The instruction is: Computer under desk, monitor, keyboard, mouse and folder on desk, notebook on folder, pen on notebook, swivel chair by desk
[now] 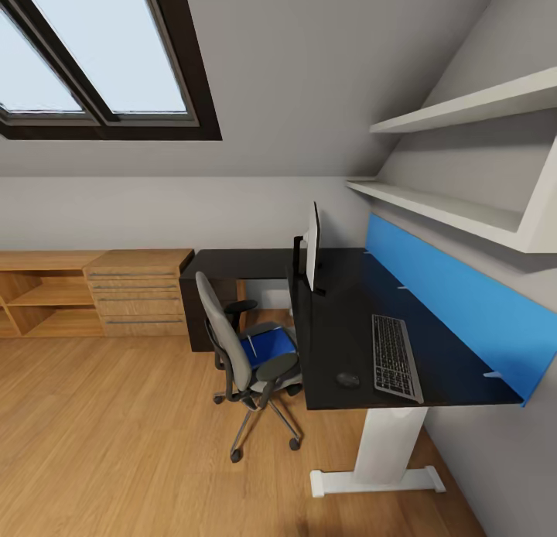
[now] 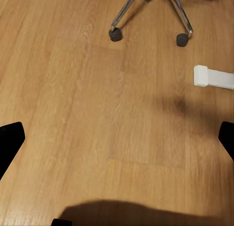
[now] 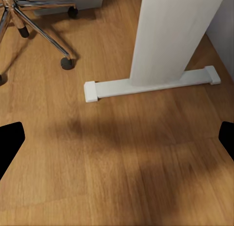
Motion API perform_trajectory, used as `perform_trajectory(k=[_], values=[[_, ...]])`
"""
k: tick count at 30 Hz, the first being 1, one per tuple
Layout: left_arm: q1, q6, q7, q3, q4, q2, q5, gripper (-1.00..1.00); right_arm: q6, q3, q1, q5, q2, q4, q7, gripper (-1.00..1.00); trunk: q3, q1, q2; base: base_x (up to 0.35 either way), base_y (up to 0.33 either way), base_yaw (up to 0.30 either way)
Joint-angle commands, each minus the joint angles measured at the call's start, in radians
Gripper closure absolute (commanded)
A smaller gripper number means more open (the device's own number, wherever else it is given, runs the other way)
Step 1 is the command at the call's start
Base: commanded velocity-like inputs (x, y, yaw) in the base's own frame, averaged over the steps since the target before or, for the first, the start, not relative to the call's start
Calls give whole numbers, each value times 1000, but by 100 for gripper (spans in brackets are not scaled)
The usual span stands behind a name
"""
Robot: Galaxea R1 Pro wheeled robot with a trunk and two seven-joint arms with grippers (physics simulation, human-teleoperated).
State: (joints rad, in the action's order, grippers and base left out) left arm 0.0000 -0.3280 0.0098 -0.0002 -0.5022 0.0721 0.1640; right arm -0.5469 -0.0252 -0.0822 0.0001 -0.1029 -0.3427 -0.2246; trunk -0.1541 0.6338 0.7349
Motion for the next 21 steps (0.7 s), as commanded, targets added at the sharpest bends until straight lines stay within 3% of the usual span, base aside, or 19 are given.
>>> perform_trajectory(k=[1,21], values=[[0,-2,1,0,-1,1,5,-100,-2,-3,-1,0,0,1,-5,-100,-1,0,1,2,0,0],[0,0,5,0,-1,25,7,-100,-2,-1,-1,-1,0,1,-5,-100,-64,77,141,0,0,0]])
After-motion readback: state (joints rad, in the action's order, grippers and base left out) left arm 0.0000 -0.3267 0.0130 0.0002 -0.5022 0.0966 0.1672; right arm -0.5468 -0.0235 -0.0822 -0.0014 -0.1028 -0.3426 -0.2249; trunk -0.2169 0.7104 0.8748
